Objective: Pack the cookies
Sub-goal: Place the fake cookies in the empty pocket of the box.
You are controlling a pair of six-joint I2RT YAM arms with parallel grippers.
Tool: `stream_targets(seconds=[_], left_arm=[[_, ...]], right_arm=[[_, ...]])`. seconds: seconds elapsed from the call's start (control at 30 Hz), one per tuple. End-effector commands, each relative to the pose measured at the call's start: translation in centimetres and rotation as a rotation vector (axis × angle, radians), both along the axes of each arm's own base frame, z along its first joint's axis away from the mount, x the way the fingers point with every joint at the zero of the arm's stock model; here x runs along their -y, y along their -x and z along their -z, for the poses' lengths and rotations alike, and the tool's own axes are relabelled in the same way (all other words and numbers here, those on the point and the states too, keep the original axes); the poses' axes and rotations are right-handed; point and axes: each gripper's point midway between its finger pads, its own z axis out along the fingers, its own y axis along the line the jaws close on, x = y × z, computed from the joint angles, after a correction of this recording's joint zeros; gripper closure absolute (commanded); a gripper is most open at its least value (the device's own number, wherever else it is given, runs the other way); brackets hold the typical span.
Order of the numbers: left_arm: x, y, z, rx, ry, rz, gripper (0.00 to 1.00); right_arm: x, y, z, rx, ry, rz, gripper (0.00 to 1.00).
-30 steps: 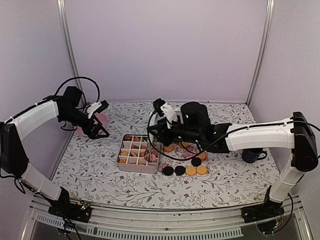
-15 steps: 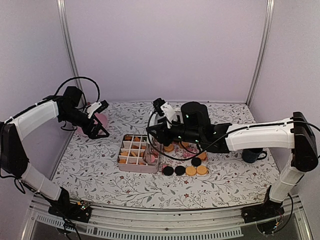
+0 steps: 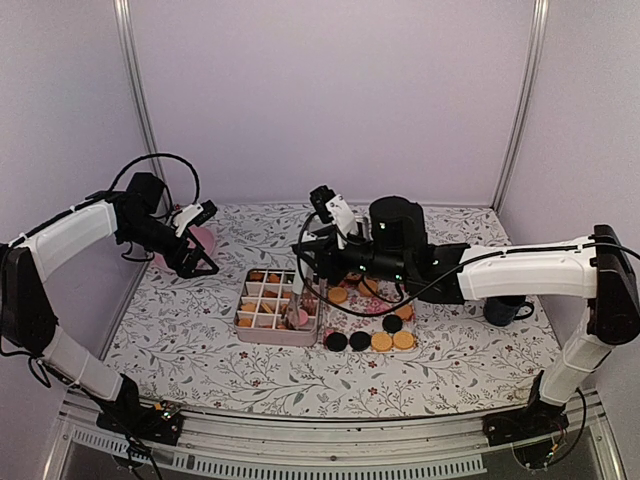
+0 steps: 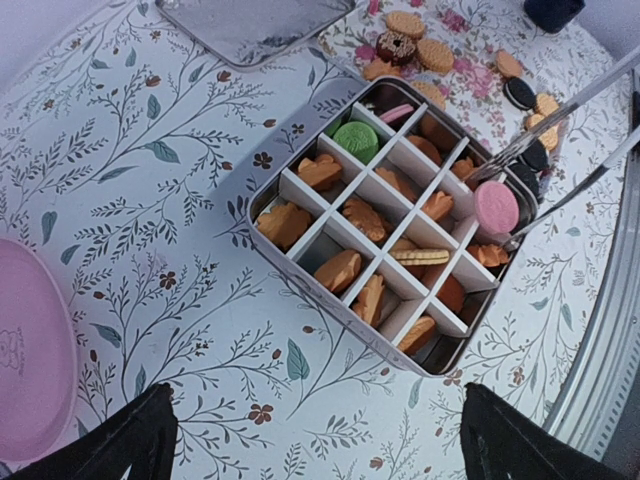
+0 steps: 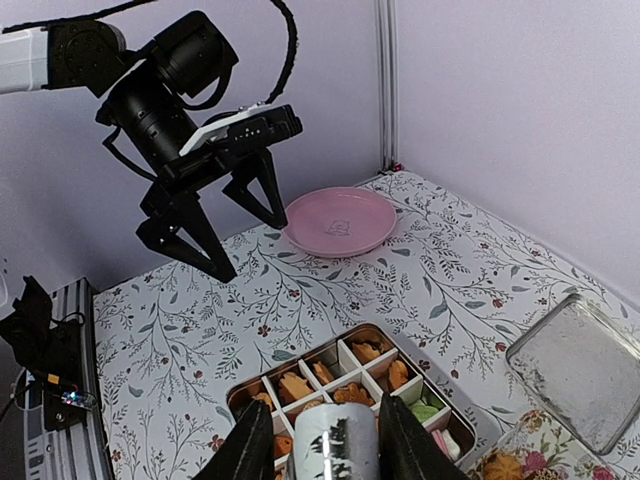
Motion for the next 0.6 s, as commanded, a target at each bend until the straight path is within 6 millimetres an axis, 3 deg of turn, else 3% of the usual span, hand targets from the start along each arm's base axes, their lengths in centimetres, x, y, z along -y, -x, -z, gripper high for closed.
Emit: stream_targets(seconds=[0.0,0.1,0.27,0.57], left_arm=[[-0.2,0.0,-0.4,0.017,0.005,-0.005,0.01],[-0.1,0.2,-0.2,0.010,0.011,0.000,0.01],[1.5,1.9,0.8,-0.037,0.078,0.071,0.01],[8.4,5.3,3.8,-0.067,0.083,0.283,0.01]], right_arm=[[-0.3,0.0,-3.0,0.044,-0.063,0.000,0.67],[-0.4,-0.1,-2.6,0.041,-0.054,0.003,0.74],[0.0,-0.1,-3.4,0.061,-0.057,0.008,0.75],[0.4,0.1,-3.9,0.078,-0.045,0.007,0.75]])
